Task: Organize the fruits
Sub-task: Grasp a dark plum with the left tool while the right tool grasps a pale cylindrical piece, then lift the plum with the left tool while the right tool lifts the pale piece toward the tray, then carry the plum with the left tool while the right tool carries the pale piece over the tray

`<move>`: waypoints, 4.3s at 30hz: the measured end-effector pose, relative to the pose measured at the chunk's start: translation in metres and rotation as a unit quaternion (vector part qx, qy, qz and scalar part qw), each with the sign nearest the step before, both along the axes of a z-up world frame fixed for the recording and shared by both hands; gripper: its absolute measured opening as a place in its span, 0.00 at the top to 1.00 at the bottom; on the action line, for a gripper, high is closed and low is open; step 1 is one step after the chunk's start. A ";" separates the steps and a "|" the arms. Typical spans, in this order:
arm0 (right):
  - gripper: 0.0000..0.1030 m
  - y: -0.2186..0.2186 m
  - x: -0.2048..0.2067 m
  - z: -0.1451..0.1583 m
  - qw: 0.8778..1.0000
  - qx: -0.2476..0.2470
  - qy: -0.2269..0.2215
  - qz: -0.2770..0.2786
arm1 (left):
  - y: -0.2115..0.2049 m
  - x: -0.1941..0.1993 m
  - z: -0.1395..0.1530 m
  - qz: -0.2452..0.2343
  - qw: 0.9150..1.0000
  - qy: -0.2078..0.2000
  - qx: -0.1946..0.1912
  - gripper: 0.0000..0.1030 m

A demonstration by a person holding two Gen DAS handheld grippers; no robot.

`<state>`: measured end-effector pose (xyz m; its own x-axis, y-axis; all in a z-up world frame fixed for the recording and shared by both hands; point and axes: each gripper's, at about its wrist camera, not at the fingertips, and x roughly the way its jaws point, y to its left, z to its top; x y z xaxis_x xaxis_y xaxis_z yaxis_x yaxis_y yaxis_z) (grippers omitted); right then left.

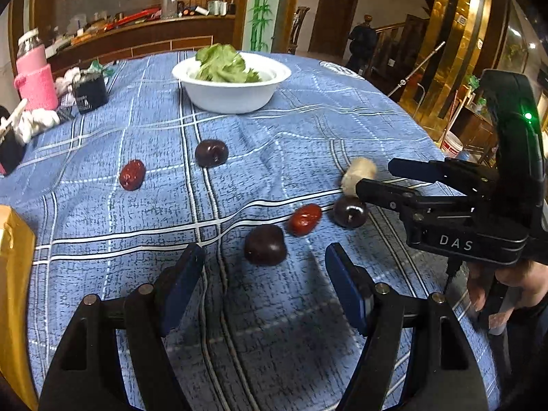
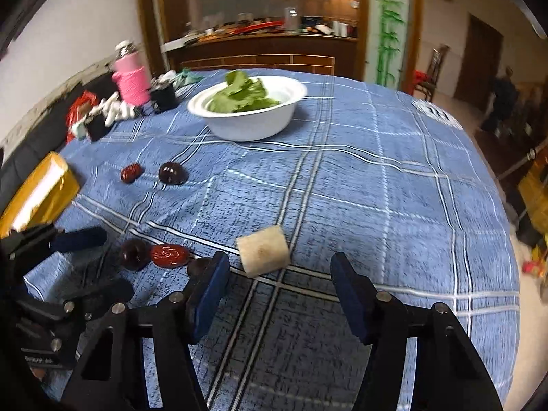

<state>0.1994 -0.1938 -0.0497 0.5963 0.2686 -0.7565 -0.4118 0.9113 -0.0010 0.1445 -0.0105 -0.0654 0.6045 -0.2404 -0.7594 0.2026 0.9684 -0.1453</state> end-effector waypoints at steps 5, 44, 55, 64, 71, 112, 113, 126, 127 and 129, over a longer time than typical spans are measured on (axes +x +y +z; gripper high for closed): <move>0.42 0.004 0.009 -0.002 1.000 0.009 0.002 0.000 | -0.003 0.001 0.002 -0.002 1.000 -0.001 0.003 0.53; 0.67 0.004 0.014 -0.008 1.000 0.025 0.009 0.003 | -0.012 0.005 -0.005 -0.015 0.999 -0.011 0.043 0.81; 0.68 0.001 0.012 -0.008 1.000 0.018 0.004 -0.010 | -0.006 -0.001 0.005 -0.008 0.999 -0.024 0.025 0.81; 0.68 -0.002 -0.008 0.014 0.998 0.030 -0.026 -0.039 | 0.002 -0.021 0.027 0.011 0.999 -0.039 0.011 0.81; 0.68 0.001 -0.036 0.024 0.998 0.028 -0.030 -0.048 | 0.014 -0.043 0.038 0.024 0.999 -0.046 0.008 0.81; 0.69 0.189 -0.179 0.055 0.993 0.056 -0.044 0.090 | 0.160 -0.176 0.063 0.218 0.974 -0.063 0.013 0.80; 0.69 0.191 -0.181 0.055 0.993 0.055 -0.044 0.091 | 0.161 -0.177 0.064 0.219 0.974 -0.064 0.010 0.80; 0.69 0.212 -0.202 0.057 0.991 0.059 -0.050 0.112 | 0.185 -0.202 0.066 0.247 0.966 -0.071 -0.002 0.80; 0.69 0.213 -0.204 0.057 0.991 0.059 -0.051 0.113 | 0.188 -0.205 0.066 0.252 0.965 -0.072 -0.003 0.80; 0.69 0.215 -0.206 0.056 0.990 0.062 -0.050 0.115 | 0.192 -0.209 0.065 0.258 0.963 -0.073 -0.006 0.80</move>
<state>-0.0062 0.0216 0.0062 0.5787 0.4932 -0.6495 -0.6126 0.7886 0.0530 -0.0641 0.1820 0.0001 0.7464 0.1130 -0.6558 -0.2870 0.9438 -0.1640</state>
